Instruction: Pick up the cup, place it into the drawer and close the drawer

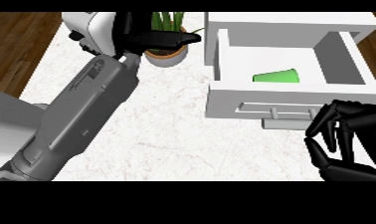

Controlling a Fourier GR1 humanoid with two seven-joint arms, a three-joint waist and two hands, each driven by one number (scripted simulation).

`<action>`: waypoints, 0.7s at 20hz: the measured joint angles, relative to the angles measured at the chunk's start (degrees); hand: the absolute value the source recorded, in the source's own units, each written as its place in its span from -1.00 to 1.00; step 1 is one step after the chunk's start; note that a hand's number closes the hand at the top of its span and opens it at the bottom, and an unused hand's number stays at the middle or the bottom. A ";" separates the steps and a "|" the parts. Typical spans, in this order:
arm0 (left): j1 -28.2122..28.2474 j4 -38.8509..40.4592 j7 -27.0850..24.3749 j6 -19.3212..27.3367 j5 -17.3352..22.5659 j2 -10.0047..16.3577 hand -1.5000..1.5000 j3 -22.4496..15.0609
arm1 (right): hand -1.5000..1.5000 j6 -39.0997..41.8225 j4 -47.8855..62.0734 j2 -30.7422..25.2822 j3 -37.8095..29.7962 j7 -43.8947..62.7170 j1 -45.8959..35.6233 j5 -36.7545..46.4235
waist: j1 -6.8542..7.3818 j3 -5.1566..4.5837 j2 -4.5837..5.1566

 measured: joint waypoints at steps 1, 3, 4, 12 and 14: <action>2.39 -3.00 0.71 0.19 0.10 1.22 -1.00 0.01 | 1.00 -0.18 0.35 0.03 0.18 0.13 -0.03 0.89 | 0.10 0.00 0.00; 7.05 -7.97 1.62 -0.34 0.45 3.88 -1.00 0.52 | 1.00 -0.51 1.13 0.01 0.97 0.76 -0.36 2.97 | 0.16 0.00 0.07; 8.96 -11.20 2.91 0.04 0.62 5.42 -1.00 0.74 | 1.00 -0.47 1.53 -0.03 1.14 0.26 0.03 4.01 | 0.17 0.00 0.06; 22.91 -21.63 2.03 -4.72 1.63 11.19 -1.00 3.89 | 1.00 -1.07 7.55 -2.72 7.78 -6.30 -2.24 21.13 | 0.14 0.00 0.45; 26.09 -23.24 1.57 -6.81 2.22 12.79 -1.00 4.76 | 1.00 -1.72 10.35 -4.26 9.39 -8.99 -3.03 26.29 | 0.41 0.01 0.52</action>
